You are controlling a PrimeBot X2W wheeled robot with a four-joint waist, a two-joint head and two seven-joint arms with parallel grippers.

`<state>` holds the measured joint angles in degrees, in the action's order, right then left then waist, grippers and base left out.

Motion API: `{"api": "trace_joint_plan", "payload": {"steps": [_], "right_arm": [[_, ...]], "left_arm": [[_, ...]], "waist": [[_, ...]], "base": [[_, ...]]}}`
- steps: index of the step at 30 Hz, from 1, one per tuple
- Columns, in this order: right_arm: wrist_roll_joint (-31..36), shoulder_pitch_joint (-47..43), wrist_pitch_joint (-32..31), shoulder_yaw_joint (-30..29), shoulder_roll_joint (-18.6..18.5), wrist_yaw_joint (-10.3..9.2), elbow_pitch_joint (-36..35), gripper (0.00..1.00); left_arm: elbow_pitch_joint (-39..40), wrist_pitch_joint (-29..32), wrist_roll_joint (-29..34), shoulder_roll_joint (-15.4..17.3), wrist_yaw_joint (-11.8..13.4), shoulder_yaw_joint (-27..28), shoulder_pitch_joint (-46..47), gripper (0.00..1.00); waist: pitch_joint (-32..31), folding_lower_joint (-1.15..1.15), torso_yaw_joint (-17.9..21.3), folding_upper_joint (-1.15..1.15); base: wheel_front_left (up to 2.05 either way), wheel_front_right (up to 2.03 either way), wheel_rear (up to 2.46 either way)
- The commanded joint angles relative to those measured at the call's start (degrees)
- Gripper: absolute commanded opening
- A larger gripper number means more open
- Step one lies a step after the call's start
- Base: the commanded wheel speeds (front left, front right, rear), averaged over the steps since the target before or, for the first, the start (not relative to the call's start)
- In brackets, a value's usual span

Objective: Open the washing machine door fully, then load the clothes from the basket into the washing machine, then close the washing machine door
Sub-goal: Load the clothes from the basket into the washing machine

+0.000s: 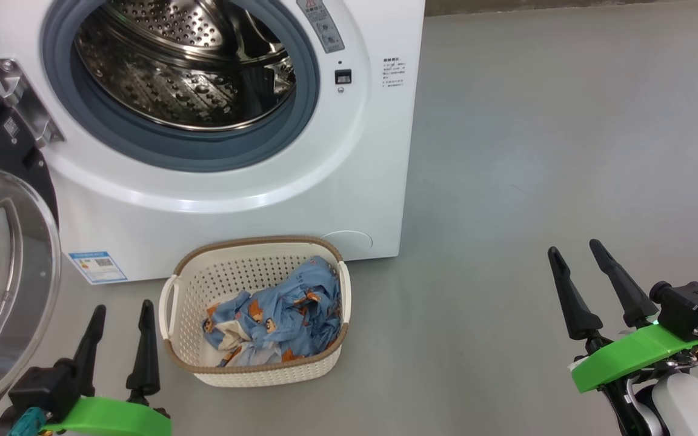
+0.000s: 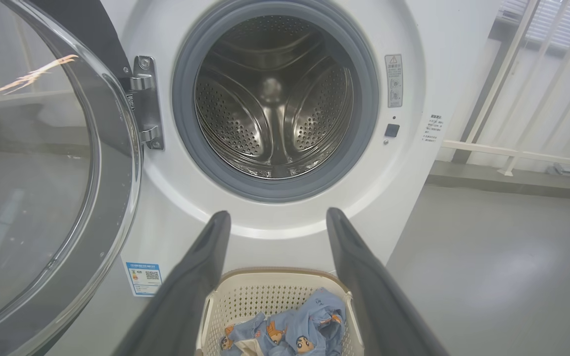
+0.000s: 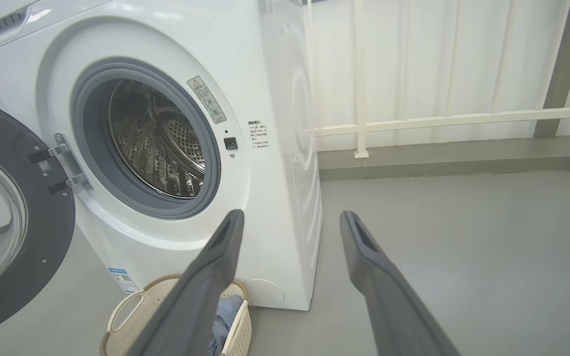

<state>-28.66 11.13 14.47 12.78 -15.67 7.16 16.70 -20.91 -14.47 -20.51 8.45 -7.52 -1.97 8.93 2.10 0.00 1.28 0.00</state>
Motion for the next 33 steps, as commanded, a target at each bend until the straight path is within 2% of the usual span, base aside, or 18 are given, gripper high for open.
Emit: {"api": "trace_joint_plan", "payload": {"steps": [1,17,33], "right_arm": [[0.0,0.14,0.52,0.65,-0.79,0.33,-1.21,1.0],[-0.13,0.1,0.52,0.73,-0.56,0.33,-1.09,1.0],[-0.14,0.05,0.52,0.84,-0.34,0.33,-0.94,1.0]], "left_arm": [[1.1,-0.52,0.82,1.73,0.04,1.82,1.64,1.0],[1.42,-0.52,1.44,1.34,0.04,2.92,1.56,1.0],[1.12,-0.52,1.26,1.2,0.03,2.77,1.66,1.0]], "waist": [[0.02,0.0,-0.03,0.0],[0.26,0.0,-0.13,0.0],[0.03,0.0,-0.41,0.0]], "base": [[1.22,-1.22,0.0],[1.67,-1.67,0.0],[0.23,-0.23,0.0]]}}
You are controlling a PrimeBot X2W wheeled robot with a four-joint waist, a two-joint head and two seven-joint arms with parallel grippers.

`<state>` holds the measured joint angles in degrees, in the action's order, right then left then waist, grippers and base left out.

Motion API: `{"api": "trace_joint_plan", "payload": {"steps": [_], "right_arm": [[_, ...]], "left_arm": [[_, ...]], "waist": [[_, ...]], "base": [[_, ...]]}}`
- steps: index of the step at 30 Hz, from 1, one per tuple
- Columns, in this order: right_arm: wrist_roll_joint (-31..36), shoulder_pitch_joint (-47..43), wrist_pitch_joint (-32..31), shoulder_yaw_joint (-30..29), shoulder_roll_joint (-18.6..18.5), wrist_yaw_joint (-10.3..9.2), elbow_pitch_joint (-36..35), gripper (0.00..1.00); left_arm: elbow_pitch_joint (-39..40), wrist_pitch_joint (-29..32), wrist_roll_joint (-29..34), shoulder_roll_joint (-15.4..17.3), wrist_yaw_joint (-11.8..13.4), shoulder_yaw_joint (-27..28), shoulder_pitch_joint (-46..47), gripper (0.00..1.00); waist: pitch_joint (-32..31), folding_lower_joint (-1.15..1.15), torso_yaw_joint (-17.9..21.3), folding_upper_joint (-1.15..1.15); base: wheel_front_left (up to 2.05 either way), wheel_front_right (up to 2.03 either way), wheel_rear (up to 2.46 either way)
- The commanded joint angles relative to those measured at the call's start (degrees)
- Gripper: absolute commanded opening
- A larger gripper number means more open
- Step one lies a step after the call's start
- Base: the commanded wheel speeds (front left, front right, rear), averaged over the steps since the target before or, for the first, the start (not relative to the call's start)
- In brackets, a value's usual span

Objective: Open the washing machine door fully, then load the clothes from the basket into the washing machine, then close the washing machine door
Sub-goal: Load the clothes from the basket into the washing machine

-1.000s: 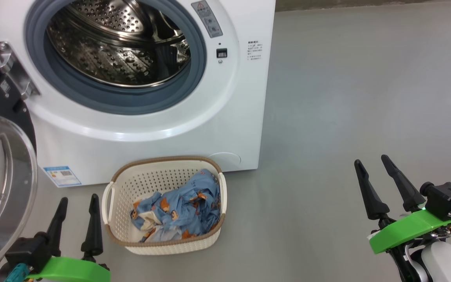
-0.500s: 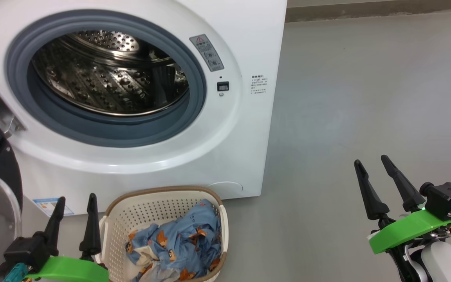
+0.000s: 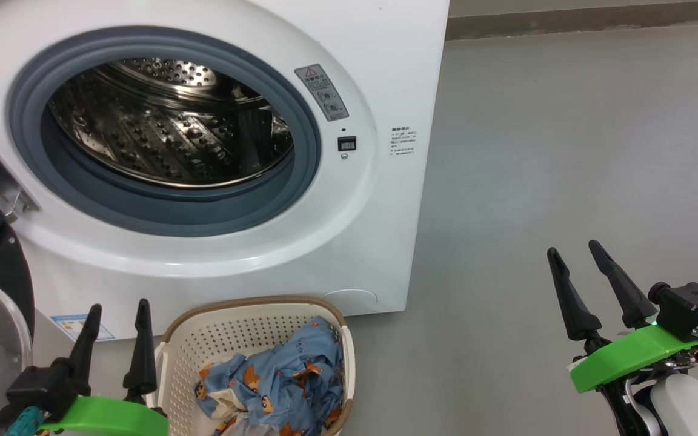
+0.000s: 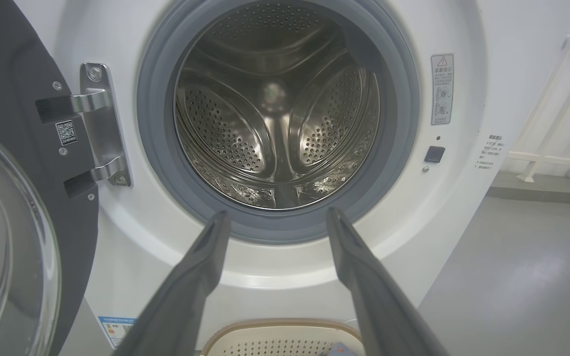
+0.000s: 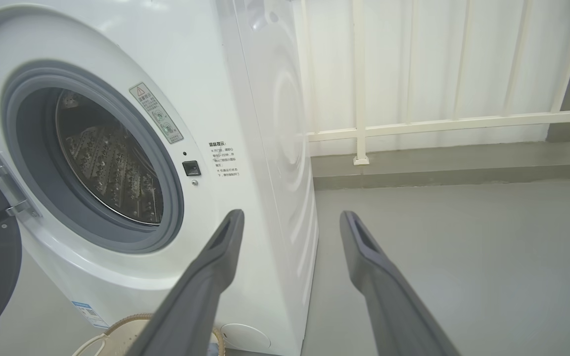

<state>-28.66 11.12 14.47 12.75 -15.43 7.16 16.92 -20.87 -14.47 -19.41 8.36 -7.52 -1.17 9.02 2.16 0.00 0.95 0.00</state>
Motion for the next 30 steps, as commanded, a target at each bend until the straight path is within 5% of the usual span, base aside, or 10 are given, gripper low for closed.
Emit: {"api": "trace_joint_plan", "payload": {"steps": [1,30], "right_arm": [[-0.14,0.07,0.52,0.87,-0.59,0.33,-1.16,1.0],[-0.49,0.04,0.52,1.41,-0.77,0.33,-1.05,1.0]], "left_arm": [[1.07,-0.52,0.16,1.3,0.03,1.97,1.57,1.0],[0.44,-0.52,1.04,0.93,0.03,2.74,1.7,1.0]], "waist": [[-0.03,0.0,-0.07,0.0],[-0.01,0.0,-0.14,0.0]], "base": [[0.0,0.0,0.0],[0.0,0.0,0.0]]}}
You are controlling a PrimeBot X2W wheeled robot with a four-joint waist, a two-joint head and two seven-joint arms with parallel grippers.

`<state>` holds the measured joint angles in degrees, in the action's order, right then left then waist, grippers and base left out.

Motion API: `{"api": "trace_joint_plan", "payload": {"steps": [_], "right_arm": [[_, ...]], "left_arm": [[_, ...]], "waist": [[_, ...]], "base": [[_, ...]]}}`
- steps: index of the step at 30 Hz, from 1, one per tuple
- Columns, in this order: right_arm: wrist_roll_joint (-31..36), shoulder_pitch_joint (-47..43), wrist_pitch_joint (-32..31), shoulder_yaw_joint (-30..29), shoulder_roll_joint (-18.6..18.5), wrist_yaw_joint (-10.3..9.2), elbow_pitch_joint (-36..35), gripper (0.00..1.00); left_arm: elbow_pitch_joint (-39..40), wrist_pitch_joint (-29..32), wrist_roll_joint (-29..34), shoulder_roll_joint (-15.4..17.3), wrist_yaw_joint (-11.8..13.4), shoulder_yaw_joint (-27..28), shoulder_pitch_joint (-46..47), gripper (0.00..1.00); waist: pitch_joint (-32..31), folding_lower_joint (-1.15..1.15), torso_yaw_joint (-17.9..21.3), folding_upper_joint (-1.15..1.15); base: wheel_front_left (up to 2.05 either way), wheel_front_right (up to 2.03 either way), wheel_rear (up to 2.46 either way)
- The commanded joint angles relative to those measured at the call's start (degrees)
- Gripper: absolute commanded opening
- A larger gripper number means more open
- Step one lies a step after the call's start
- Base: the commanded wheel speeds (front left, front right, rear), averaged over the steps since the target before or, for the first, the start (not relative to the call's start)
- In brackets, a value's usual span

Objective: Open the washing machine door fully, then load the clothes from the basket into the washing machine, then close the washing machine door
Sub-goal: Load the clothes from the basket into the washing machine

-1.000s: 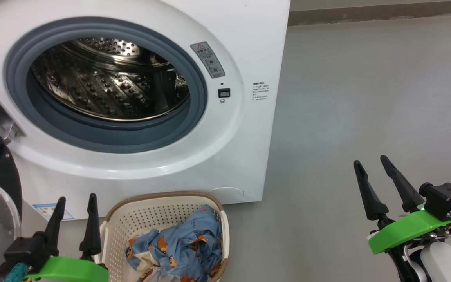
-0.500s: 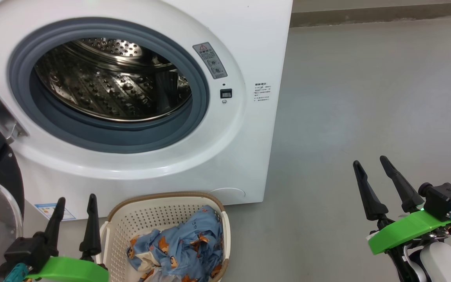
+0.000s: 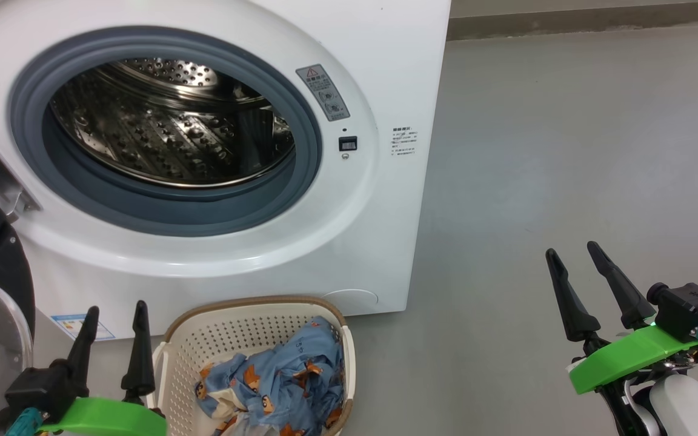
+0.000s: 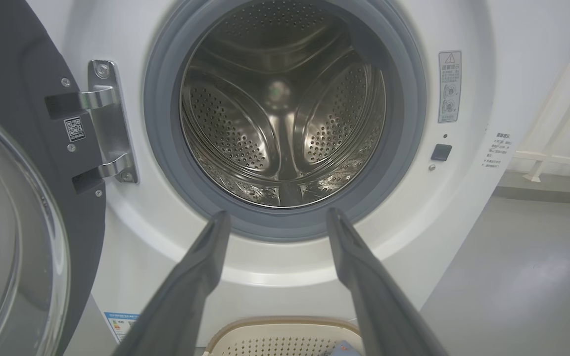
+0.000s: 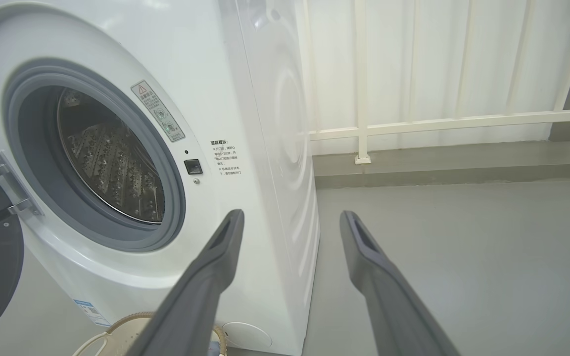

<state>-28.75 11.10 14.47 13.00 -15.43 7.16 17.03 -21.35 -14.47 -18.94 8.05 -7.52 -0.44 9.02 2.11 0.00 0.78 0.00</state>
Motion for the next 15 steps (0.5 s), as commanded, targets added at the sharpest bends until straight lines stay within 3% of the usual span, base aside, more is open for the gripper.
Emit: {"api": "trace_joint_plan", "payload": {"steps": [1,15], "right_arm": [[-0.4,0.1,0.52,1.16,-0.76,0.33,-1.12,1.0],[-0.27,0.95,0.52,1.5,-0.68,0.33,-1.19,1.0]], "left_arm": [[0.89,-0.52,0.57,1.25,0.03,2.03,1.72,1.0],[-1.08,-0.52,0.84,1.18,0.03,0.93,2.09,1.0]], "waist": [[0.11,0.0,0.06,0.0],[2.03,0.0,0.62,0.0]], "base": [[0.0,0.0,0.0],[0.0,0.0,0.0]]}}
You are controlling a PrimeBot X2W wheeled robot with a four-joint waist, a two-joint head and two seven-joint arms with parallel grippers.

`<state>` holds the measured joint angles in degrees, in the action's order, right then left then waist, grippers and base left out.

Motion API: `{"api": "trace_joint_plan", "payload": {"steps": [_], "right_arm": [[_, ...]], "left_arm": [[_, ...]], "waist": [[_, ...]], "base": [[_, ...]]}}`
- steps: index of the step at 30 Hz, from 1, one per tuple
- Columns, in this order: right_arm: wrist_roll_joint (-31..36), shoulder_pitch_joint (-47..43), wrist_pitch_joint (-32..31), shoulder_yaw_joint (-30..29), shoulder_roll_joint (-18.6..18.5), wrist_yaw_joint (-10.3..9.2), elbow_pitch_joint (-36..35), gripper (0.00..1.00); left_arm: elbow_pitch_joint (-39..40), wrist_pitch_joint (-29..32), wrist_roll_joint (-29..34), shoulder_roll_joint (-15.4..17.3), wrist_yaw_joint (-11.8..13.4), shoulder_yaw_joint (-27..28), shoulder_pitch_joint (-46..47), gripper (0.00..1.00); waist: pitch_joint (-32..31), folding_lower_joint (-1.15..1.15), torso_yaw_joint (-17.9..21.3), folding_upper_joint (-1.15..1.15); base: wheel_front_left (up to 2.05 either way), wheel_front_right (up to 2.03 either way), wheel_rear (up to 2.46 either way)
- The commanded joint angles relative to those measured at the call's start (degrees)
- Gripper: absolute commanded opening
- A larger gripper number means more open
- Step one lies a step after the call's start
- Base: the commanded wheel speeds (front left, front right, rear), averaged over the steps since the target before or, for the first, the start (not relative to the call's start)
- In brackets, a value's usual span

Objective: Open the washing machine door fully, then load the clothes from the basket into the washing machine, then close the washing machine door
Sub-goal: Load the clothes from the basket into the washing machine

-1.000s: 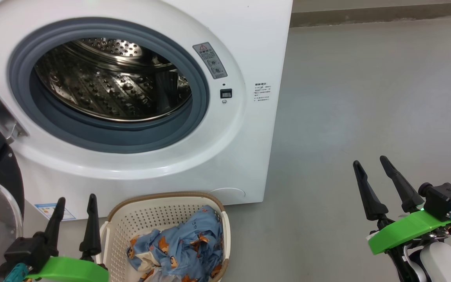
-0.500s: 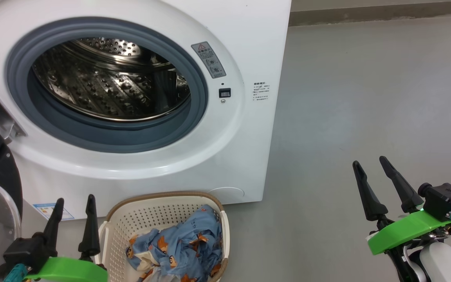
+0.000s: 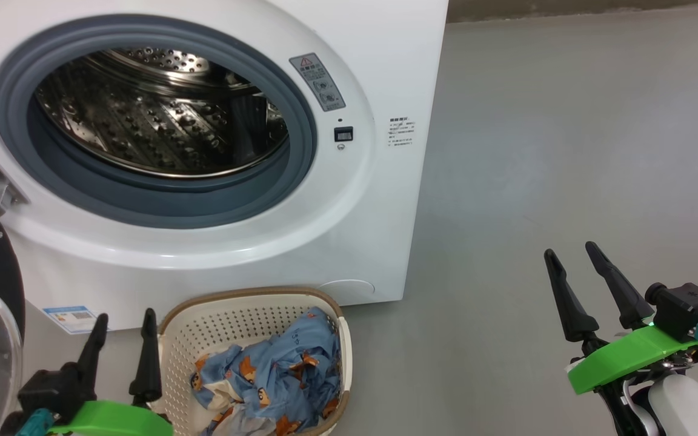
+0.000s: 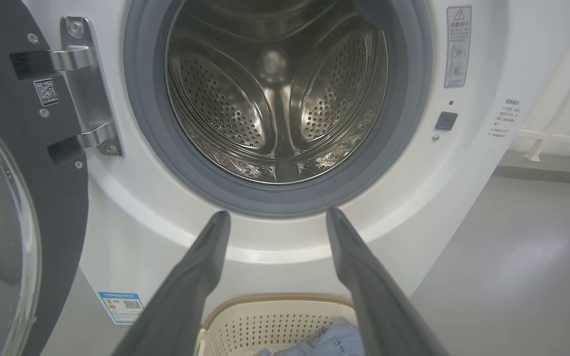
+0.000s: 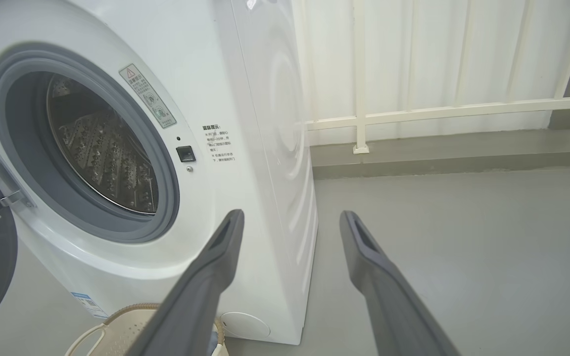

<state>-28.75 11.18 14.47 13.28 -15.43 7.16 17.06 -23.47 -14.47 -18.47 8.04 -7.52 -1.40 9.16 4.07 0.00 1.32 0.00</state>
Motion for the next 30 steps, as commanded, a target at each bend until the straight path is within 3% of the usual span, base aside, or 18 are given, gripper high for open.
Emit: {"api": "trace_joint_plan", "payload": {"steps": [1,16,30], "right_arm": [[-0.27,0.95,0.52,1.26,-0.68,0.33,-1.26,1.0],[0.6,2.75,0.52,0.9,0.12,0.33,-2.08,1.0],[2.16,6.25,0.52,0.54,1.63,0.33,-3.06,1.0]], "left_arm": [[0.83,-0.52,0.23,1.26,0.03,1.63,2.04,1.0],[-3.47,-0.52,-2.67,3.23,0.03,-2.54,5.4,1.0],[-9.14,-0.52,-6.3,5.89,0.03,-8.54,12.58,1.0]], "waist": [[0.34,0.0,0.19,0.0],[6.32,0.0,2.25,0.0],[15.74,0.0,4.04,0.0]], "base": [[0.0,0.0,0.0],[0.0,0.0,0.0],[0.0,0.0,0.0]]}}
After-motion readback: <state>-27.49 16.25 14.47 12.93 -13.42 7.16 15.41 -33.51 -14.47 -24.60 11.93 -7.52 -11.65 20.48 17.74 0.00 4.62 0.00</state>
